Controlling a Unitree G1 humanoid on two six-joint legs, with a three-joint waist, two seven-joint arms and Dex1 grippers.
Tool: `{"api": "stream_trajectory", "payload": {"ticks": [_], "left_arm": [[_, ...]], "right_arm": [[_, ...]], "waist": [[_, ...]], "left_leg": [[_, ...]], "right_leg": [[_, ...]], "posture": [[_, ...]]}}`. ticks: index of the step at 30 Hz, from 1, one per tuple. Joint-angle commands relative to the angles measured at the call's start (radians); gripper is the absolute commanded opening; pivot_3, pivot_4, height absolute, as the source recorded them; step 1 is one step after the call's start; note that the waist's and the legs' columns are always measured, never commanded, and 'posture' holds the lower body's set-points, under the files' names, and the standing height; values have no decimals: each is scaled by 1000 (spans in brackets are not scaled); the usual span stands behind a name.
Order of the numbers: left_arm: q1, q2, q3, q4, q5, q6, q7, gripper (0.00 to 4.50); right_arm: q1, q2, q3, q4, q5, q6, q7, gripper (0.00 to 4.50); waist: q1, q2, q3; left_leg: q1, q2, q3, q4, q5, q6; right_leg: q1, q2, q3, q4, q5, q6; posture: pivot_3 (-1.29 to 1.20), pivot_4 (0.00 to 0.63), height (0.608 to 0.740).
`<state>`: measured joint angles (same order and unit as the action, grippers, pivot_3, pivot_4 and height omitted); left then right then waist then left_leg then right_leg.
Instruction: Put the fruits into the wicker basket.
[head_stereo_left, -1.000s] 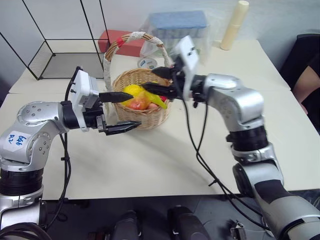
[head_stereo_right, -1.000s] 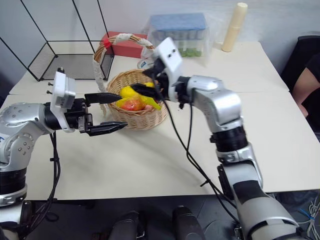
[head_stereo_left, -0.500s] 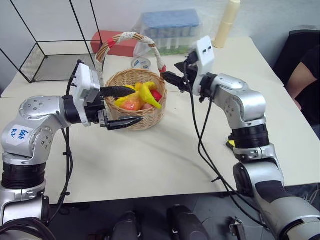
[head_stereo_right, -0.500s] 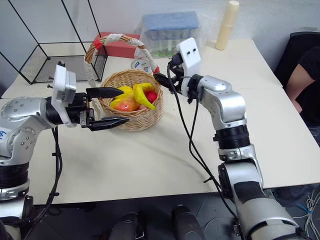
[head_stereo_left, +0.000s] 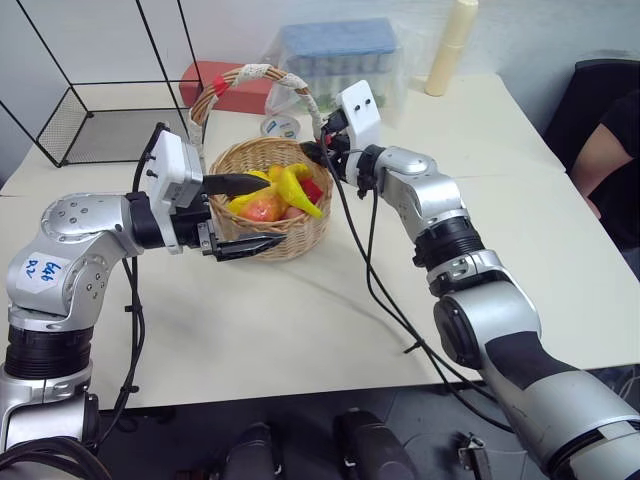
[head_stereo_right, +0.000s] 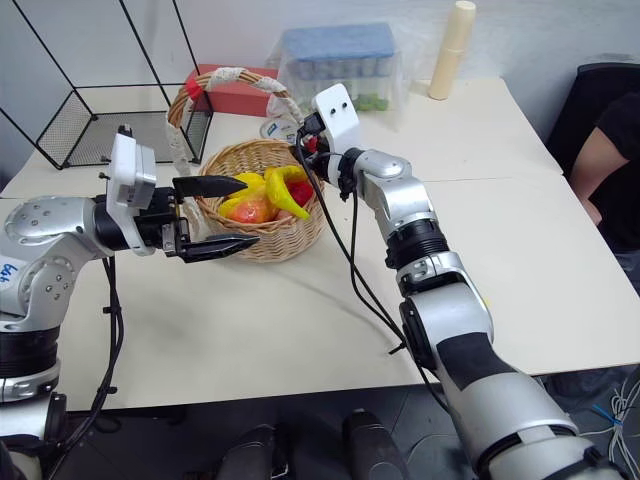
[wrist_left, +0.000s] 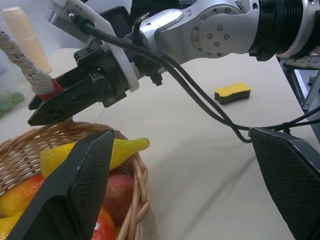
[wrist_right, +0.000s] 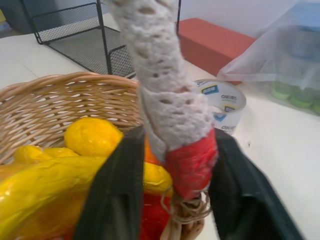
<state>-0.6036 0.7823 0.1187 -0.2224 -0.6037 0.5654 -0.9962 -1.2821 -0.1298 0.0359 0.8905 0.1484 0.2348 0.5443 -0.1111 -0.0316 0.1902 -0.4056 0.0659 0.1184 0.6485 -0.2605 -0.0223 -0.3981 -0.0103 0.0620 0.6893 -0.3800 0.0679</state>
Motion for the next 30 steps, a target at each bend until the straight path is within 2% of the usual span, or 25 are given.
{"api": "stream_trajectory", "payload": {"ticks": [1,5,8,12,16,18,22,27,30], "left_arm": [[0,5,29,-30,-13,-4,10,4500],[-10,-12,36,-29,-50,21,18,4500],[-30,-30,31,-17,-71,40,24,4500],[-49,-38,19,3,-85,58,-3,4500],[-69,-46,-4,29,-77,51,-36,4500],[-89,-57,-18,53,-67,41,-50,4500],[-128,-80,-48,92,-42,16,-74,4500],[-149,-90,-60,117,-29,2,-90,4500],[-152,-93,-61,122,-26,-2,-95,4500]], "right_arm": [[-16,-5,-13,-34,-11,-50,8,335],[47,-40,-1,-171,-33,-32,14,221],[141,-104,-35,-413,-16,68,0,221],[294,-250,-154,-747,78,256,16,221],[416,-411,-277,-891,120,351,15,221],[466,-483,-348,-883,131,368,3,221],[556,-603,-414,-796,100,283,11,221],[605,-641,-461,-682,90,203,-16,221],[623,-627,-470,-654,99,174,-30,221]], "waist": [[-2,0,0],[0,0,0],[7,0,0],[28,0,0],[38,0,0],[38,0,0],[33,0,0],[17,2,1],[19,3,2]], "left_leg": [[0,0,0,0,0,0],[0,0,0,0,0,0],[-1,0,-1,0,0,0],[-2,0,-2,0,0,0],[-2,-1,-2,1,0,0],[-1,-1,-1,1,0,0],[0,-1,0,1,0,0],[2,1,3,-1,1,-1],[2,1,2,-1,1,-1]], "right_leg": [[0,0,0,0,0,0],[0,0,0,0,0,0],[0,0,-1,2,0,0],[0,-1,-1,0,0,0],[1,-1,-2,-2,0,0],[2,-1,-1,-2,0,0],[3,1,0,-3,0,0],[2,3,3,-2,0,0],[2,3,4,-2,0,0]], "posture": [[0,150,740],[0,150,740],[0,150,740],[0,150,740],[0,150,740],[0,150,740],[0,150,740],[0,150,740],[0,150,740]]}}
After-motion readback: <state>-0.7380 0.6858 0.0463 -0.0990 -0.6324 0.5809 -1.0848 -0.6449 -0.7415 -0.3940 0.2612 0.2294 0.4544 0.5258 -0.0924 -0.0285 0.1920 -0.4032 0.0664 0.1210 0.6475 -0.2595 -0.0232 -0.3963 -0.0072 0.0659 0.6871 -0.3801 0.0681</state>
